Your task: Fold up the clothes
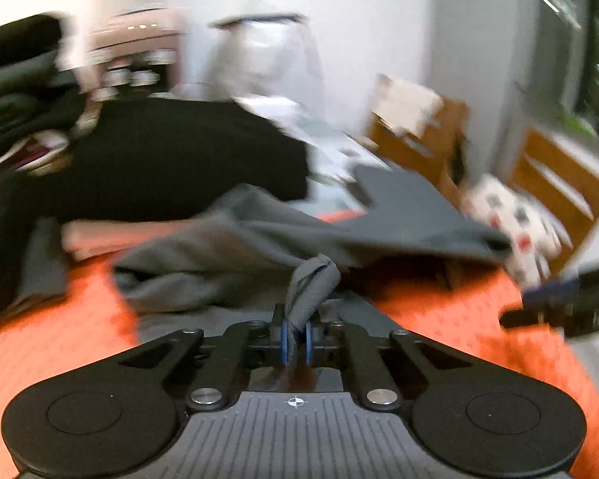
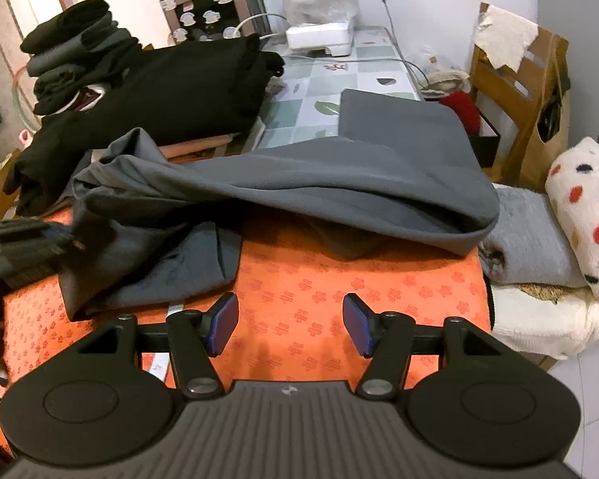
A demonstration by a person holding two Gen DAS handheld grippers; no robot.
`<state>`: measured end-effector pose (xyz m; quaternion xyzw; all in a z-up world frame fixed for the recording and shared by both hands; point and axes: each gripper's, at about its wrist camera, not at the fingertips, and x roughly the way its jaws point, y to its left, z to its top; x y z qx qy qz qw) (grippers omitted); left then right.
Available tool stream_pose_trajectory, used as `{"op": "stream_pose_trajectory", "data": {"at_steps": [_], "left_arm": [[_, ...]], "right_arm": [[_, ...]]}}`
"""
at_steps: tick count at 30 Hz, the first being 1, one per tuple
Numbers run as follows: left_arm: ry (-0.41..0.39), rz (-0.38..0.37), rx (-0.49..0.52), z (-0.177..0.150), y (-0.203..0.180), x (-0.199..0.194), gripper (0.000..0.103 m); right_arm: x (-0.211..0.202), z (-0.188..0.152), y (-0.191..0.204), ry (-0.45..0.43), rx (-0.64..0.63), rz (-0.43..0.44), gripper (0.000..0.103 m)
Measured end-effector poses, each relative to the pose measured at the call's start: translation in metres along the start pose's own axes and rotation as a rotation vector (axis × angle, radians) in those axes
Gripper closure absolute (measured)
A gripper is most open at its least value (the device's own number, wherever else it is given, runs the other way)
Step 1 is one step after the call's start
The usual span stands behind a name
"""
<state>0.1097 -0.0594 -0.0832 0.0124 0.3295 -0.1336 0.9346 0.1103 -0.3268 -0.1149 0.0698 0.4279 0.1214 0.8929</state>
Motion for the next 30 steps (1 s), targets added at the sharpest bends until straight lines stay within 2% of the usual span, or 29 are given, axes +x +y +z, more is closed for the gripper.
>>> {"op": "stream_pose_trajectory", "data": {"at_steps": [5, 10, 16, 19, 22, 23, 25, 26, 27, 28, 30], "left_arm": [[-0.061, 0.134, -0.214, -0.006, 0.049, -0.055, 0.093], [-0.082, 0.302, -0.416, -0.032, 0.101, -0.106, 0.094], [-0.133, 0.508, -0.584, -0.065, 0.148, -0.163, 0.094], [-0.14, 0.612, -0.669, -0.081, 0.177, -0.18, 0.094], [-0.1, 0.69, -0.703, -0.101, 0.204, -0.184, 0.093], [-0.081, 0.69, -0.721, -0.108, 0.212, -0.186, 0.091], [-0.059, 0.681, -0.774, -0.122, 0.224, -0.192, 0.079], [-0.073, 0.668, -0.8, -0.128, 0.225, -0.198, 0.075], [-0.092, 0.659, -0.801, -0.132, 0.221, -0.204, 0.064], [-0.112, 0.65, -0.801, -0.135, 0.218, -0.21, 0.048], [-0.143, 0.625, -0.798, -0.139, 0.21, -0.22, 0.039]], "right_arm": [[0.0, 0.004, 0.016, -0.004, -0.051, 0.023, 0.039], [0.002, 0.007, 0.036, 0.001, -0.105, 0.047, 0.039], [0.009, 0.011, 0.06, 0.025, -0.178, 0.077, 0.039], [0.011, 0.013, 0.072, 0.032, -0.213, 0.1, 0.039], [0.012, 0.014, 0.083, 0.039, -0.246, 0.123, 0.039], [0.013, 0.014, 0.086, 0.042, -0.257, 0.129, 0.039], [0.015, 0.015, 0.091, 0.047, -0.276, 0.138, 0.039], [0.016, 0.015, 0.093, 0.05, -0.285, 0.141, 0.038], [0.017, 0.015, 0.095, 0.053, -0.292, 0.142, 0.038], [0.018, 0.014, 0.095, 0.056, -0.297, 0.143, 0.038], [0.021, 0.015, 0.096, 0.062, -0.311, 0.144, 0.037]]}}
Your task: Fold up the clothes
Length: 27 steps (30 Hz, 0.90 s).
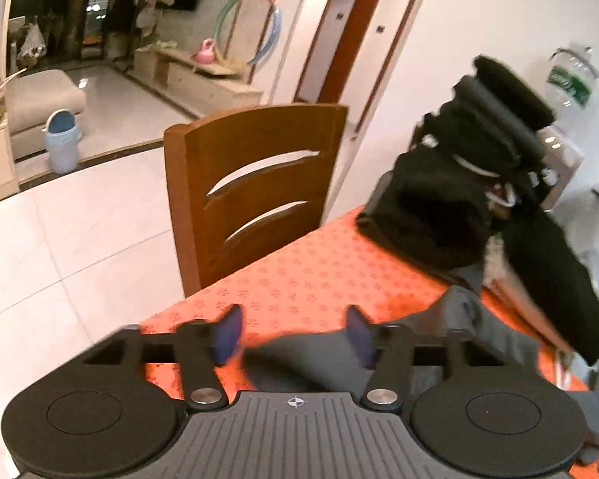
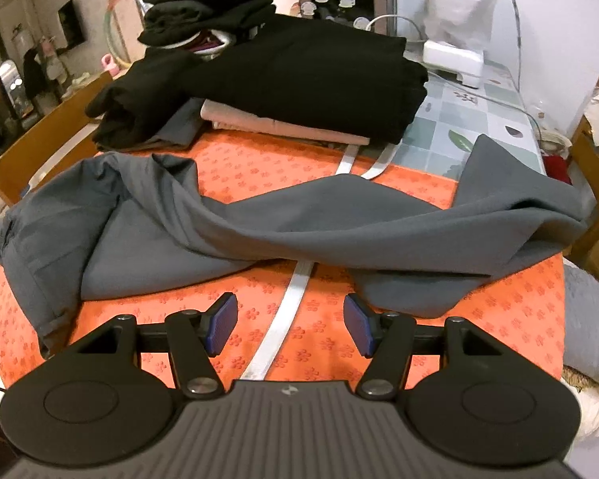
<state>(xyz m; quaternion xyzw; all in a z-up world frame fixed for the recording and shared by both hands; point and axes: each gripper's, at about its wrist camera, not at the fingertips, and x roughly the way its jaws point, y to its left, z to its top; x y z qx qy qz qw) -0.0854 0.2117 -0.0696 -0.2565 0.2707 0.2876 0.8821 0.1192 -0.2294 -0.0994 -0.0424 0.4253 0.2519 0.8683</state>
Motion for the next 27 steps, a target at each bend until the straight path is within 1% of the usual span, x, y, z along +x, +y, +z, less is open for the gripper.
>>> {"op": "stream_pose_trajectory", "data": {"at_steps": [2, 4, 7, 10, 12, 13, 16, 19, 20, 21, 23, 24, 25, 26, 27], "left_arm": [[0.031, -0.069, -0.001, -0.007, -0.004, -0.01, 0.038], [0.08, -0.142, -0.003, -0.017, -0.008, -0.015, 0.033], [0.165, -0.254, 0.002, -0.037, -0.019, -0.021, 0.032], [0.228, -0.38, 0.039, -0.057, -0.031, -0.025, 0.031], [0.263, -0.42, 0.066, -0.067, -0.04, -0.021, 0.031], [0.279, -0.432, 0.079, -0.07, -0.044, -0.016, 0.031], [0.297, -0.426, 0.106, -0.077, -0.055, 0.0, 0.031], [0.298, -0.408, 0.141, -0.083, -0.068, 0.014, 0.031], [0.304, -0.392, 0.153, -0.086, -0.074, 0.02, 0.031], [0.309, -0.375, 0.165, -0.088, -0.079, 0.026, 0.031], [0.325, -0.343, 0.198, -0.095, -0.089, 0.036, 0.034], [0.324, -0.322, 0.216, -0.098, -0.092, 0.039, 0.048], [0.325, -0.318, 0.228, -0.099, -0.093, 0.041, 0.072], [0.327, -0.329, 0.225, -0.099, -0.092, 0.042, 0.085], [0.322, -0.341, 0.217, -0.098, -0.09, 0.041, 0.095]], "right_arm": [[0.003, 0.001, 0.0, 0.007, -0.021, -0.002, 0.037], [0.007, 0.004, -0.001, 0.008, -0.054, -0.005, 0.036], [0.012, 0.01, 0.0, -0.005, -0.139, -0.017, 0.035], [0.018, 0.017, -0.001, -0.036, -0.24, -0.019, 0.035], [0.022, 0.022, -0.002, -0.06, -0.301, 0.006, 0.035], [0.026, 0.024, -0.001, -0.061, -0.333, 0.013, 0.035], [0.04, 0.029, 0.002, -0.051, -0.44, 0.022, 0.035], [0.053, 0.031, 0.003, -0.045, -0.515, 0.05, 0.035], [0.058, 0.032, 0.004, -0.038, -0.536, 0.054, 0.036], [0.063, 0.031, 0.005, -0.028, -0.557, 0.05, 0.038], [0.071, 0.03, 0.007, -0.01, -0.589, 0.045, 0.051], [0.074, 0.029, 0.007, 0.003, -0.598, 0.048, 0.065], [0.077, 0.028, 0.007, 0.016, -0.603, 0.056, 0.081], [0.077, 0.027, 0.007, 0.02, -0.599, 0.06, 0.087], [0.075, 0.027, 0.007, 0.017, -0.592, 0.059, 0.093]]}}
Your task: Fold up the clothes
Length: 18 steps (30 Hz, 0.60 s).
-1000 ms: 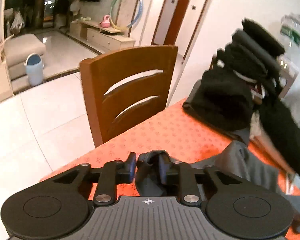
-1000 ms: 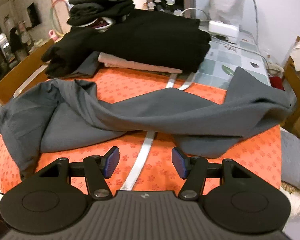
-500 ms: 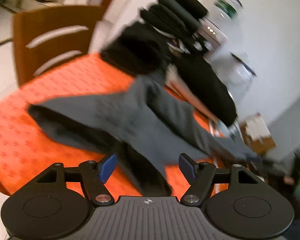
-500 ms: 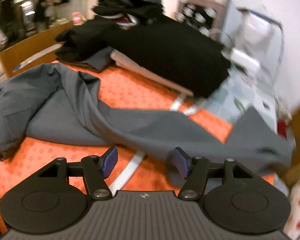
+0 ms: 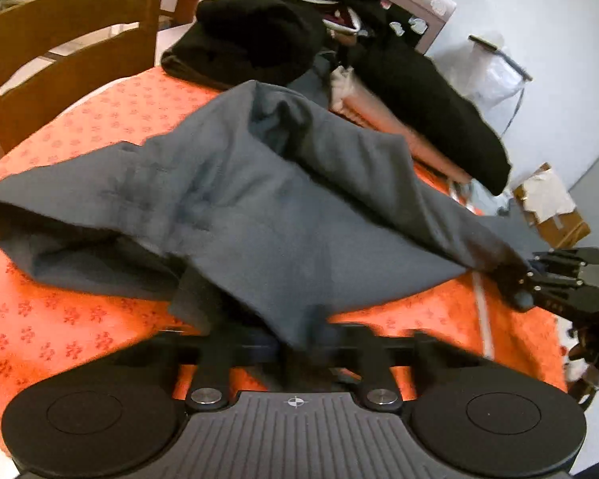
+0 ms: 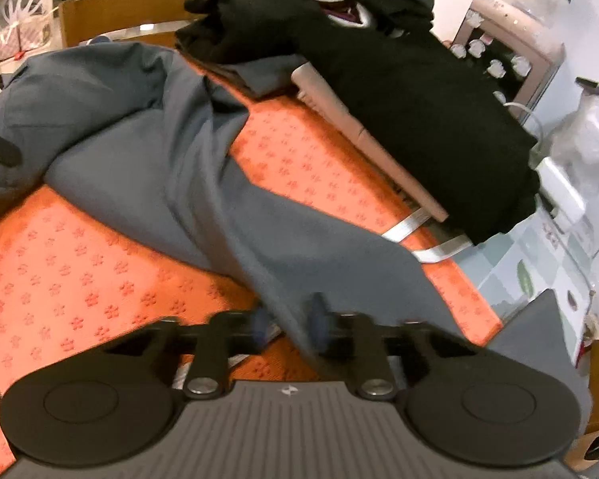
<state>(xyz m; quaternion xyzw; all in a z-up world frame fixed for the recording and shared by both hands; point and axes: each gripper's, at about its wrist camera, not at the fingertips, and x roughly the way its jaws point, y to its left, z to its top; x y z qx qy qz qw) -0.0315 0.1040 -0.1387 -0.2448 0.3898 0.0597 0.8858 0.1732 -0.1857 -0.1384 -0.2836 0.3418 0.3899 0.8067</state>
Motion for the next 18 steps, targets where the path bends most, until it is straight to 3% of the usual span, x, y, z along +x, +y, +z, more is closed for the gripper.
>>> {"op": "stream_pose_trajectory", "data": {"at_steps": [4, 11, 15, 18], "left_arm": [[-0.103, -0.004, -0.009, 0.011, 0.006, -0.034, 0.096], [-0.268, -0.017, -0.164, 0.064, 0.055, -0.107, 0.097], [-0.311, -0.006, -0.193, 0.097, 0.074, -0.114, 0.097], [-0.308, 0.007, -0.199, 0.116, 0.08, -0.103, 0.097]], "right_arm": [[-0.027, 0.003, -0.005, -0.044, 0.065, 0.004, 0.098], [-0.114, 0.029, -0.029, -0.142, 0.187, 0.04, 0.099], [-0.138, 0.052, -0.052, -0.183, 0.225, 0.036, 0.099], [-0.123, 0.071, -0.072, -0.177, 0.226, 0.002, 0.099]]}}
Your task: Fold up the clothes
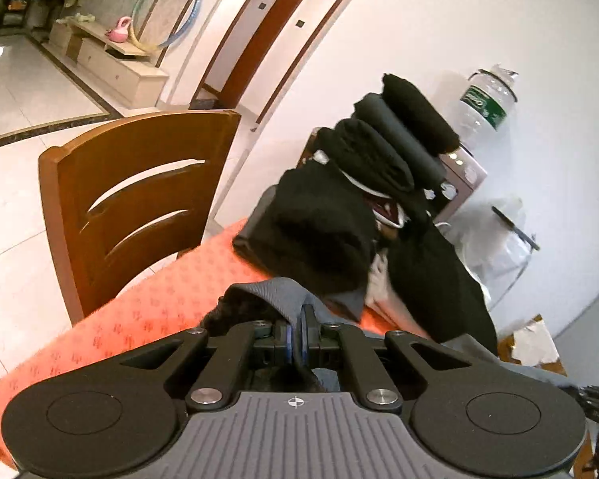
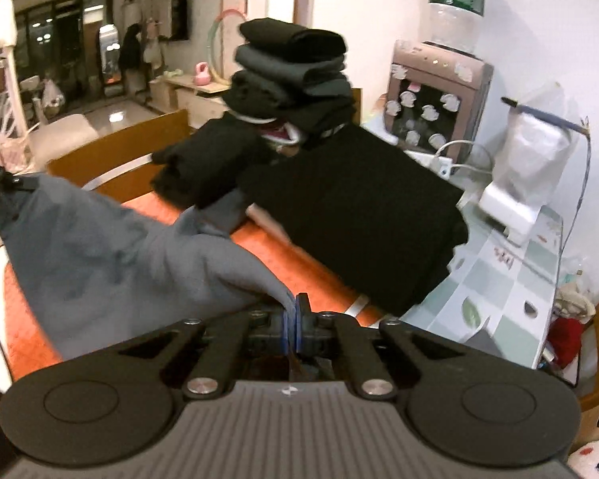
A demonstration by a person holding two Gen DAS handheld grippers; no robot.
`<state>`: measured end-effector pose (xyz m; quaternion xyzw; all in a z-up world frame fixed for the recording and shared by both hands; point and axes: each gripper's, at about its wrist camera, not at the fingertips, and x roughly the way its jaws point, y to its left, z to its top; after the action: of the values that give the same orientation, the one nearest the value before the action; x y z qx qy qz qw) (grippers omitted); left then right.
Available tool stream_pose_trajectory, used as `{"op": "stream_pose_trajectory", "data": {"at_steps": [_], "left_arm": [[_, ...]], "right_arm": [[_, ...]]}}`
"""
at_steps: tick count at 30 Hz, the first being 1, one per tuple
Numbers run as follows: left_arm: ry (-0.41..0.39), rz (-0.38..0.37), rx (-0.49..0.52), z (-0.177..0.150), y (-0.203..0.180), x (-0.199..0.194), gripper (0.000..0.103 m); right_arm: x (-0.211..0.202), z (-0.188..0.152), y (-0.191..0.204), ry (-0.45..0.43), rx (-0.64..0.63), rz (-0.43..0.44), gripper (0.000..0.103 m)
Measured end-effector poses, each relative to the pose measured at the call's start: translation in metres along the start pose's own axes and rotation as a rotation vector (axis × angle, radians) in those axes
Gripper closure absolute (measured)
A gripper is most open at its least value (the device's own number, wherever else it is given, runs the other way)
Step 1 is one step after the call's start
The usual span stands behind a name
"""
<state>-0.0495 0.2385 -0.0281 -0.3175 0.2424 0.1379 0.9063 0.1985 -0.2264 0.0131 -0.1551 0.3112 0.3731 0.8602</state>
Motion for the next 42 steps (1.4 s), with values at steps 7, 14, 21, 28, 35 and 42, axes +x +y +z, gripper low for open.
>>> {"op": "stream_pose_trajectory", "data": {"at_steps": [7, 14, 21, 28, 35, 42], "left_arm": [[0.019, 0.087, -0.003, 0.014, 0.006, 0.062, 0.096], [0.023, 0.118, -0.1, 0.008, 0.033, 0.075, 0.061], [0.002, 0.181, -0.194, -0.018, 0.05, 0.041, 0.043], [-0.014, 0.214, -0.284, -0.052, 0.057, 0.016, 0.038], [0.066, 0.206, -0.292, -0.077, 0.059, 0.047, 0.039], [0.086, 0.225, -0.285, -0.085, 0.064, 0.059, 0.041]], "right_arm": [[0.1, 0.021, -0.031, 0.087, 0.004, -0.101, 0.079], [0.113, 0.015, -0.021, 0.065, -0.019, -0.166, 0.046], [0.064, -0.029, 0.0, 0.065, 0.03, -0.128, 0.041], [0.039, -0.086, 0.016, 0.127, 0.173, -0.135, 0.041], [0.038, -0.123, 0.028, 0.162, 0.305, -0.135, 0.041], [0.032, -0.131, 0.037, 0.155, 0.339, -0.139, 0.041]]}}
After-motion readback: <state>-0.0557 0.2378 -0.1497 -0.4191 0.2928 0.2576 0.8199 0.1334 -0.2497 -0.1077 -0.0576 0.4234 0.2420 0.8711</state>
